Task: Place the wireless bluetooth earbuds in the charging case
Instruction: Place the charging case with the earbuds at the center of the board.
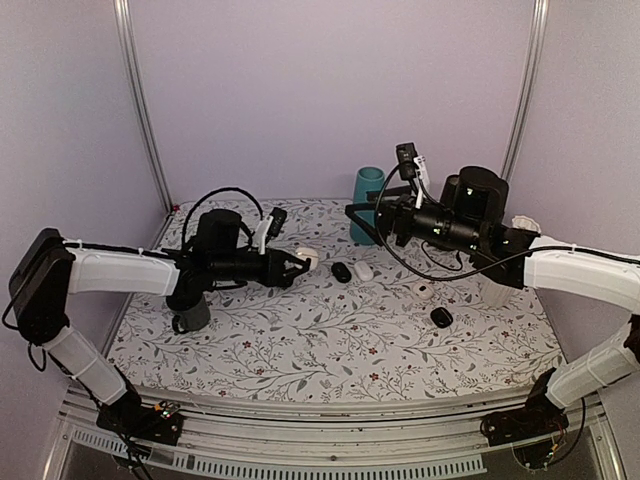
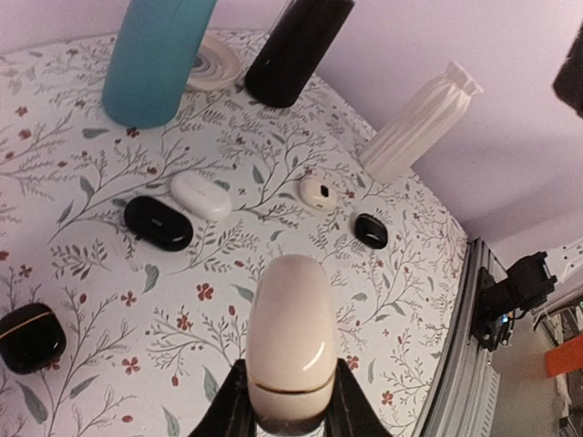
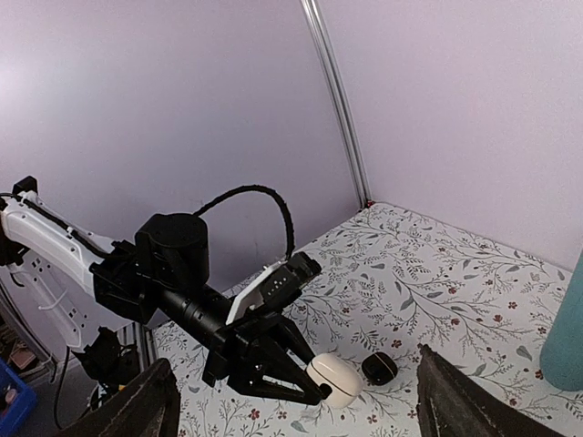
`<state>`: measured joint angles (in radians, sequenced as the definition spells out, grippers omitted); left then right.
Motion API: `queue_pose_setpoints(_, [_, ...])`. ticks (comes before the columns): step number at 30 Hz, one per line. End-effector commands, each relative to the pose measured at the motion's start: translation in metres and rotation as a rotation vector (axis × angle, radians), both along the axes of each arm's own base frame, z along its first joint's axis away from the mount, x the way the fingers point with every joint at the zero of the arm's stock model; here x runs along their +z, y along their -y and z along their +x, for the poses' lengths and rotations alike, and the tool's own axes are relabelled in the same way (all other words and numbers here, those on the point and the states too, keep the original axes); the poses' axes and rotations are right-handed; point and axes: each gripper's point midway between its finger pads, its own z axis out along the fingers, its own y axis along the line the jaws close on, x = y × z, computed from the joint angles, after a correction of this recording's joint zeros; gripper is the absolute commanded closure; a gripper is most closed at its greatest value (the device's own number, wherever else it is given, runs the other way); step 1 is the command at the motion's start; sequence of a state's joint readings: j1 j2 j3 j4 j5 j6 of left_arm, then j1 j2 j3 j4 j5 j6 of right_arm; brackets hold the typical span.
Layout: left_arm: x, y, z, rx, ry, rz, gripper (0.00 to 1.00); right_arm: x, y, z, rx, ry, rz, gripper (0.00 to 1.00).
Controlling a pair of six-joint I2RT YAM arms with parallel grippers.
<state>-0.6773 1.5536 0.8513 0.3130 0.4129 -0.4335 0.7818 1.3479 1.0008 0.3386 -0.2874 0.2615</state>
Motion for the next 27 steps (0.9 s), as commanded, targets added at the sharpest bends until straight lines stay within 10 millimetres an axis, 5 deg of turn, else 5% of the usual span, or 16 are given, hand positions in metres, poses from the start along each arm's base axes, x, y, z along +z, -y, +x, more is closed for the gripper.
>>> queue_pose_setpoints(1, [-0.045,-0.019,0.012,0.078,-0.147,0.075,1.00,0.001,0.016,0.006,-0.080,0.024,-0.028,0.08])
queue_pose_setpoints(14, [-0.120,-0.033,0.029,0.103,-0.362,0.178,0.96,-0.003,0.026,0.003,-0.109,0.032,-0.046,0.04])
queue_pose_setpoints(27, [-0.142,-0.051,0.026,0.139,-0.445,0.219,0.92,-0.003,0.024,0.004,-0.104,0.034,-0.050,0.02])
